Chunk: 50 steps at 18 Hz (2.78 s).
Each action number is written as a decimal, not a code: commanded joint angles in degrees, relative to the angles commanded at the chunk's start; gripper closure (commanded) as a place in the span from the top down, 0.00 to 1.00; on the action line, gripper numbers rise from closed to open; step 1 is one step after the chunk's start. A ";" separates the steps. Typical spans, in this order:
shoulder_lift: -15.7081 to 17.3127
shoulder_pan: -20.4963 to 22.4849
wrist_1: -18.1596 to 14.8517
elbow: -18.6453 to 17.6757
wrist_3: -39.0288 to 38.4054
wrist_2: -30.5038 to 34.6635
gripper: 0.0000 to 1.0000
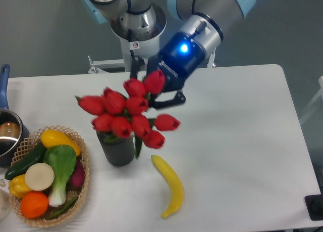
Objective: Insert the flowers into the vase
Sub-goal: 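Carry the tulips over the black vase, stems pointing down, then lower the tulip stems into the black vase opening, then open the gripper to release the tulips and raise it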
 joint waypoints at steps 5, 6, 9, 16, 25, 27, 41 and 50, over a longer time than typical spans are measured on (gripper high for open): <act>1.33 -1.14 0.26 -5.99 6.59 0.00 0.00; 1.16 -1.14 0.26 -6.43 7.12 0.00 0.00; 0.72 -1.23 0.26 -7.75 9.14 0.09 0.00; 0.10 -1.23 0.26 -12.23 14.94 0.53 0.01; -2.26 -2.72 0.70 -15.75 18.46 0.70 0.14; -3.67 -3.69 0.88 -15.75 18.64 0.88 0.20; -1.41 -3.78 0.62 -17.77 18.73 12.37 1.00; 11.34 -0.36 0.26 -19.27 17.76 33.19 1.00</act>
